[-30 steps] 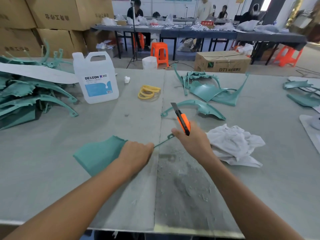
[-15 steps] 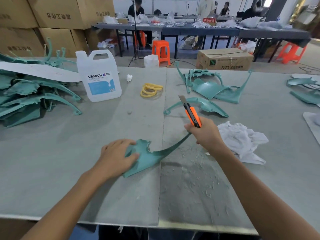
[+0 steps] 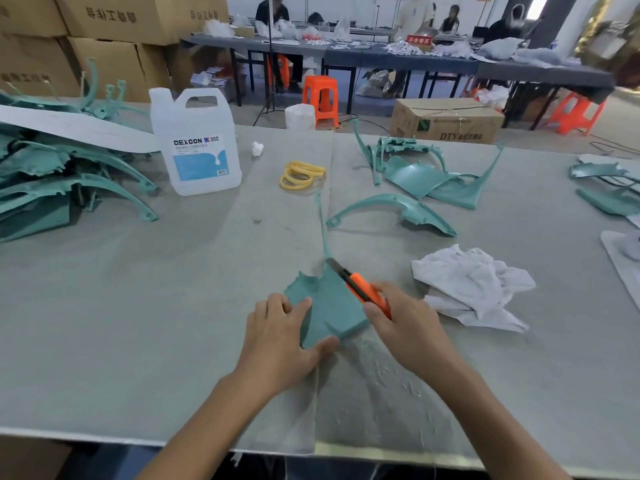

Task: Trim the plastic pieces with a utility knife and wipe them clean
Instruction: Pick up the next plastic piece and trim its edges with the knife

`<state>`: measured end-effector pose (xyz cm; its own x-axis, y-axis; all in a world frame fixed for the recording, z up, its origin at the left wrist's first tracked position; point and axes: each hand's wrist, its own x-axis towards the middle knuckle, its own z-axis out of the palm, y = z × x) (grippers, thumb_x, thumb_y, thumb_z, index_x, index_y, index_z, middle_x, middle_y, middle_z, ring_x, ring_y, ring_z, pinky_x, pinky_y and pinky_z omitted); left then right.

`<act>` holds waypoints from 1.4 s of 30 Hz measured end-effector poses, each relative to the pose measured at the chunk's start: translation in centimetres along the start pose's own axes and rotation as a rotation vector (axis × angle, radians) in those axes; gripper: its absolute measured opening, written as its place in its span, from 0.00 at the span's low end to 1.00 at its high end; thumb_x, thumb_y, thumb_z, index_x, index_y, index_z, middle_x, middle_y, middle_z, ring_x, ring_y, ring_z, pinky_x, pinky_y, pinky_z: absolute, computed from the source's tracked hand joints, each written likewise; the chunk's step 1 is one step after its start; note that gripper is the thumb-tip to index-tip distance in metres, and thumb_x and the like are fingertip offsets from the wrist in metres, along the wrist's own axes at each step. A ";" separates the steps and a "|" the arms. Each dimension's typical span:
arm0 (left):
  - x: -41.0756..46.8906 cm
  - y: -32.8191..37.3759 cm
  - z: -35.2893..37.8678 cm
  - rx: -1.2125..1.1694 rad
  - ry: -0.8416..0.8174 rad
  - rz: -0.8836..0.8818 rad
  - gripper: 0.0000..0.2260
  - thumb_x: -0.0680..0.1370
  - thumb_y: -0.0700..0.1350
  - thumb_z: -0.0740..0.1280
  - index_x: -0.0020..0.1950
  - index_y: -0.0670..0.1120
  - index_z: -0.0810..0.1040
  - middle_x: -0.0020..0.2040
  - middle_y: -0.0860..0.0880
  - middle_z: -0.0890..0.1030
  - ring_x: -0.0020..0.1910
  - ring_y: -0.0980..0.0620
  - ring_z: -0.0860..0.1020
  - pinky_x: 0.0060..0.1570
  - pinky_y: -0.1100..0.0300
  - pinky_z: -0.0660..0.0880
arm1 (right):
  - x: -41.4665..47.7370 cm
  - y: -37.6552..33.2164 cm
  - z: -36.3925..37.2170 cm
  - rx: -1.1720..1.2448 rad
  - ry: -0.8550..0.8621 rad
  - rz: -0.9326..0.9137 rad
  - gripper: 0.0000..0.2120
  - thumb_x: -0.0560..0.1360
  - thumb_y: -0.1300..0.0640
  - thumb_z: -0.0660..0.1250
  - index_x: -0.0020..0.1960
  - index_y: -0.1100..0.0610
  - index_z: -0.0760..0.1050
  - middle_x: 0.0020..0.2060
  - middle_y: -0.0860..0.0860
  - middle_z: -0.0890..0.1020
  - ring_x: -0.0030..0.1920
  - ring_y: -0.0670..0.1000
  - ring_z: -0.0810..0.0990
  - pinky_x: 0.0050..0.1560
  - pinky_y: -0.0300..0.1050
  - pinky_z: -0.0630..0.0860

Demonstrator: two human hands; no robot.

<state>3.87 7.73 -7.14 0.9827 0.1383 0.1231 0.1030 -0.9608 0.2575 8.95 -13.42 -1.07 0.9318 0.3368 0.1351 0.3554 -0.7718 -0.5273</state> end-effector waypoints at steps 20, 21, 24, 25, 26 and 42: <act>0.0 0.6 1.2 0.043 -0.037 0.039 0.40 0.72 0.76 0.44 0.76 0.54 0.61 0.82 0.53 0.52 0.81 0.52 0.44 0.70 0.50 0.55 | 1.2 0.0 3.3 -0.342 -0.012 0.047 0.14 0.85 0.46 0.55 0.68 0.46 0.69 0.49 0.51 0.83 0.51 0.58 0.81 0.40 0.50 0.66; 0.0 0.6 1.2 0.044 -0.037 0.041 0.39 0.72 0.76 0.44 0.76 0.54 0.61 0.82 0.53 0.52 0.81 0.52 0.44 0.69 0.50 0.55 | 1.3 -0.1 3.3 -0.352 -0.001 0.056 0.13 0.85 0.46 0.54 0.68 0.47 0.69 0.49 0.51 0.83 0.51 0.58 0.81 0.40 0.50 0.66; -0.1 0.5 1.2 0.026 -0.039 0.038 0.39 0.73 0.76 0.44 0.76 0.55 0.61 0.82 0.53 0.51 0.81 0.53 0.43 0.69 0.50 0.54 | 1.3 -0.3 3.3 -0.349 -0.006 0.005 0.15 0.85 0.45 0.55 0.69 0.44 0.68 0.49 0.49 0.84 0.49 0.57 0.82 0.40 0.51 0.69; -0.1 0.6 1.3 0.017 -0.038 0.037 0.39 0.73 0.76 0.44 0.76 0.55 0.61 0.82 0.53 0.51 0.81 0.53 0.43 0.70 0.50 0.54 | 1.2 -0.3 3.2 -0.342 -0.015 -0.030 0.15 0.85 0.45 0.55 0.71 0.42 0.68 0.48 0.48 0.83 0.48 0.56 0.82 0.40 0.51 0.70; -0.1 0.6 1.3 0.013 -0.036 0.037 0.39 0.73 0.76 0.44 0.76 0.54 0.61 0.82 0.53 0.51 0.81 0.53 0.43 0.70 0.50 0.54 | 1.1 -0.4 3.1 -0.338 -0.019 -0.058 0.16 0.85 0.45 0.55 0.72 0.41 0.67 0.49 0.47 0.83 0.47 0.55 0.82 0.40 0.50 0.71; -0.2 0.5 1.4 0.023 -0.019 0.034 0.38 0.73 0.76 0.44 0.76 0.55 0.60 0.82 0.54 0.51 0.81 0.53 0.43 0.70 0.51 0.53 | 1.1 -1.3 2.9 -0.315 -0.039 -0.028 0.17 0.85 0.45 0.54 0.72 0.39 0.67 0.49 0.48 0.83 0.49 0.56 0.82 0.42 0.51 0.72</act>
<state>3.96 6.85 -8.32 0.9885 0.1011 0.1128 0.0728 -0.9701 0.2315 9.33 -10.53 -2.65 0.9202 0.3756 0.1105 0.3914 -0.8892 -0.2370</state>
